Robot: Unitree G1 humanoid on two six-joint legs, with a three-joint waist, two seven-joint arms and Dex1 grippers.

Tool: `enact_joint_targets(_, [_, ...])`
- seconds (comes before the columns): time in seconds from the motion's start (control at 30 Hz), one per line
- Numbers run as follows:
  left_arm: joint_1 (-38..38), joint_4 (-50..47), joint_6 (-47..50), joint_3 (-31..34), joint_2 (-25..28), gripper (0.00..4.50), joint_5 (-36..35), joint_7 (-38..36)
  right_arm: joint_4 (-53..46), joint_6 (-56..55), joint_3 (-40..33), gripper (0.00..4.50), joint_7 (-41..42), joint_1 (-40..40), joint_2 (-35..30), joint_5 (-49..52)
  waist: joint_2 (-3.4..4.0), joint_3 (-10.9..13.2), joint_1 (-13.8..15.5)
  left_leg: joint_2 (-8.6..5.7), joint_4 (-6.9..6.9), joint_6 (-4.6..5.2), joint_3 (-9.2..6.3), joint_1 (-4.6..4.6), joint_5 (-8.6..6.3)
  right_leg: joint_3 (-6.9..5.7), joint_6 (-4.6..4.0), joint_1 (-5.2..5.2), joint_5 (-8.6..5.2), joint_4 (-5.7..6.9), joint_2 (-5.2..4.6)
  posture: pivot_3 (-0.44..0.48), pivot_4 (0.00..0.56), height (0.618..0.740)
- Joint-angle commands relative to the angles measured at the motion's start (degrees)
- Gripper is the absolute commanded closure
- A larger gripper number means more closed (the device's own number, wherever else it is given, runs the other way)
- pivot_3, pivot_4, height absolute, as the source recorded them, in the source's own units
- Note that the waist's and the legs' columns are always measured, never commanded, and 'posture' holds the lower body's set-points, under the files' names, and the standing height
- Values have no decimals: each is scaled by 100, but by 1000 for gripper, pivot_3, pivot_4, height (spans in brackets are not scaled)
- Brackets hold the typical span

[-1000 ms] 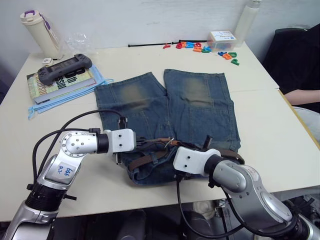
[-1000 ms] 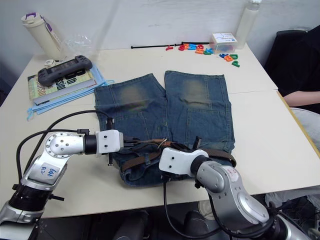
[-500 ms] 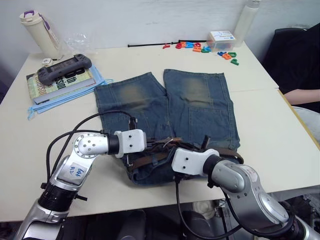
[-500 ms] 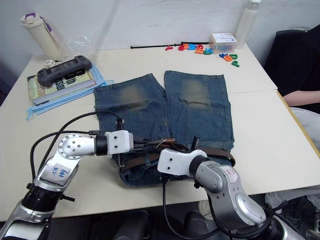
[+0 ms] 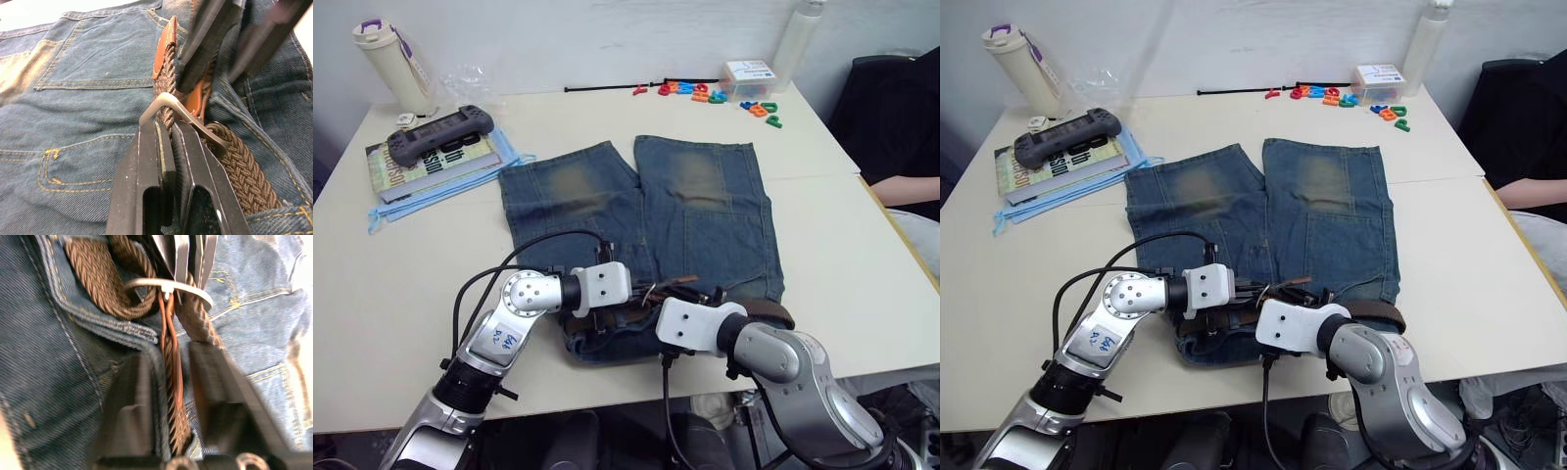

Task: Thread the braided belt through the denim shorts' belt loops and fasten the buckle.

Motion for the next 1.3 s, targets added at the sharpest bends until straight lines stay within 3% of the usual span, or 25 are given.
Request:
enact_joint_targets(0.03, [66,33,-138,-156,-50,4500,43,-32,-642,302,-430,973,139,38,18,108,0,0,2,0,2,0,0,0,0,0,0,1,0,0,0,0,150,713])
enact_joint_targets(0.1, [73,44,-147,-159,-53,4500,47,-32,-811,502,-596,109,262,84,-4,238,0,0,11,0,3,0,-1,0,0,0,0,2,0,0,0,0,150,713])
enact_joint_targets(0.13, [75,57,-155,-159,-58,4500,48,-31,-916,607,-710,47,357,113,-47,336,0,0,9,0,3,0,-1,0,0,-1,0,2,0,0,0,0,150,713])
enact_joint_targets(0.37, [79,92,-184,-169,-71,4500,49,-28,-1127,760,-1621,47,1023,227,83,1124,0,0,9,0,1,1,-1,0,0,-1,0,2,0,0,0,0,150,713])
enact_joint_targets(0.53, [76,90,-196,-193,-77,4500,48,-43,-1127,976,-2919,47,1694,-55,138,2192,0,0,9,1,1,1,0,0,-1,-1,0,3,0,-1,0,0,150,713])
enact_joint_targets(0.7, [85,74,-211,-204,-66,4500,54,-55,-1127,1364,-3565,47,1647,-413,0,3029,0,0,10,2,1,2,-1,1,-1,-2,-1,5,1,-1,0,0,150,713])
enact_joint_targets(0.93, [48,70,-223,-228,-88,4500,74,-35,-924,445,-2443,47,720,-374,-1020,2404,0,0,10,1,1,3,2,1,-2,-1,-1,3,1,-3,-3,0,150,713])
enact_joint_targets(1.3, [21,71,-278,-254,-106,4500,145,-18,-387,-153,-1399,47,116,-787,-1223,1890,0,0,10,4,3,3,3,0,-2,-1,-1,4,1,-4,-3,0,150,713])
